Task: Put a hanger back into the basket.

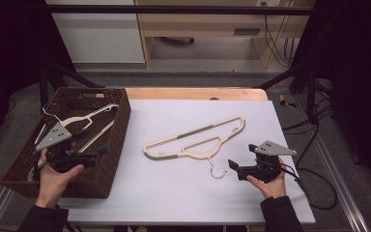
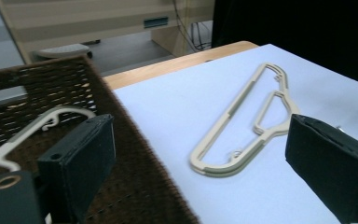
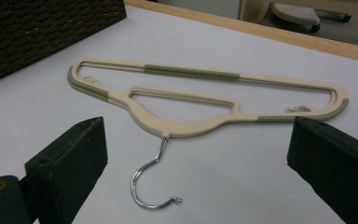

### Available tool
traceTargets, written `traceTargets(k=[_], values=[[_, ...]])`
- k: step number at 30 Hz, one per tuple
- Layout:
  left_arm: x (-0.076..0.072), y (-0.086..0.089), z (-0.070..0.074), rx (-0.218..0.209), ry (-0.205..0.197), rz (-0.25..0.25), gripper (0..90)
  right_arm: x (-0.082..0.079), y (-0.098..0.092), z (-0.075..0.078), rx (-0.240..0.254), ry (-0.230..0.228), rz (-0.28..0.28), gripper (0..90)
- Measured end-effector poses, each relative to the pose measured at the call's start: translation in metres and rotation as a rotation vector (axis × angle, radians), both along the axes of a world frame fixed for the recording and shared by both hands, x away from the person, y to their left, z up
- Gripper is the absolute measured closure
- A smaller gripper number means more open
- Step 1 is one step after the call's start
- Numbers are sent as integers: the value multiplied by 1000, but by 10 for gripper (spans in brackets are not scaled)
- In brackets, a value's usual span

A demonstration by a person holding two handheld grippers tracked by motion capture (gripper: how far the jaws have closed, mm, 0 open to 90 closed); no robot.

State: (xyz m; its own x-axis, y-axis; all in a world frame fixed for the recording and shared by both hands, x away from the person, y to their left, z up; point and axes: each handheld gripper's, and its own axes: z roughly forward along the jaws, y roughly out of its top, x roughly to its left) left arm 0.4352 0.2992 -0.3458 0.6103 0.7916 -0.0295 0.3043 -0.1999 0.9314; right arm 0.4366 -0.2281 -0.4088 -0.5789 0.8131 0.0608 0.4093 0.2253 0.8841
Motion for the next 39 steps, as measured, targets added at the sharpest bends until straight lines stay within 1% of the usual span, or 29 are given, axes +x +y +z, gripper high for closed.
traceTargets(k=[2,4,5,10,12,14,15,17,19,21,24,25,26,27,29,30,33,35,39], values=[[-2,-8,-3,-12,-4,-15,81,0,1,0,-4,1,0,51],[-4,-17,-5,0,-4,-25,84,1,3,1,-5,-1,-1,50],[-5,-22,-7,0,-2,-34,84,1,4,1,-2,2,1,52],[-10,-47,-11,15,4,-93,84,3,12,1,-3,-3,-2,61],[-12,-56,-13,28,-2,-112,84,5,16,2,6,-2,-4,62],[-13,-64,-16,30,-3,-126,84,6,20,2,0,-2,-3,65],[-13,-68,-19,30,0,-131,85,6,23,2,4,3,-9,68],[-12,-75,-23,37,9,-137,86,8,27,1,-1,7,-9,76],[-11,-80,-29,32,21,-142,90,9,31,0,-13,12,-13,84],[-11,-85,-34,43,25,-145,93,10,35,-2,-20,26,-7,93],[-10,-91,-41,53,39,-157,96,12,41,-7,-35,56,-6,140],[-10,-93,-43,59,44,-163,97,14,44,-9,-42,59,-6,151],[-10,-95,-46,66,52,-171,96,15,46,-11,-46,74,-10,171],[-10,-96,-47,68,55,-172,95,17,49,-14,-62,74,1,187],[-9,-98,-51,74,61,-178,97,18,55,-20,-93,98,-10,220],[-9,-99,-54,74,63,-179,96,20,57,-24,-108,101,-4,240],[-7,-102,-60,86,71,-185,97,25,64,-32,-125,127,-10,289],[-6,-103,-63,89,74,-183,97,28,67,-36,-127,133,-22,338],[-5,-104,-67,95,85,-187,99,34,73,-43,-126,174,-44,416]])
